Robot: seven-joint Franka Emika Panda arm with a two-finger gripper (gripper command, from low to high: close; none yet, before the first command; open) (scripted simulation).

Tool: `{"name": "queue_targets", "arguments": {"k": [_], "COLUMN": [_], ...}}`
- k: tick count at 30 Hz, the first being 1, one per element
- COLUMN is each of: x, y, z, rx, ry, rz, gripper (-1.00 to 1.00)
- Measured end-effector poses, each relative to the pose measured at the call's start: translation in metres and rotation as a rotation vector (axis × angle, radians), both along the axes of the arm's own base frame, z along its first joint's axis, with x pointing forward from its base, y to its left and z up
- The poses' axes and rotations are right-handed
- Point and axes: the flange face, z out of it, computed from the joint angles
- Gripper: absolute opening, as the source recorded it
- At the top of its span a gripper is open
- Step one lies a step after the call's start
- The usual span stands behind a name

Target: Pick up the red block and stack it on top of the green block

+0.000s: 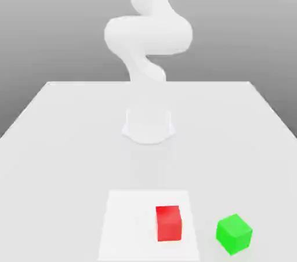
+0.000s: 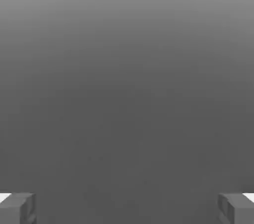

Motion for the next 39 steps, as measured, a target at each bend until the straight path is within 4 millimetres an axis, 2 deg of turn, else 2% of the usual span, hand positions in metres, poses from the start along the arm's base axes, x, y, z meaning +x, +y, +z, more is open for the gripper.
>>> {"name": "queue_targets", "arguments": {"k": [5,8,11,16,21,24,27,28,34,36,39], "x": [0.055,0.074,0.085,0.084,0.059,0.051,0.050,0.049,0.049,0.049,0.050], "y": [0.009,0.015,0.020,0.029,0.037,0.038,0.038,0.038,0.038,0.038,0.038], "z": [-0.100,-0.162,-0.226,-0.330,-0.429,-0.472,-0.508,-0.517,-0.521,-0.510,-0.480], "rx": [-0.008,-0.012,-0.017,-0.024,-0.030,-0.031,-0.031,-0.031,-0.031,-0.031,-0.031], "ry": [0.164,0.260,0.355,0.514,0.673,0.714,0.719,0.719,0.719,0.719,0.719], "rz": [0.015,0.025,0.035,0.053,0.074,0.077,0.077,0.077,0.077,0.077,0.077], "gripper": [0.00,0.00,0.00,0.00,0.00,0.00,0.00,-1.00,-1.00,-1.00,-1.00]}}
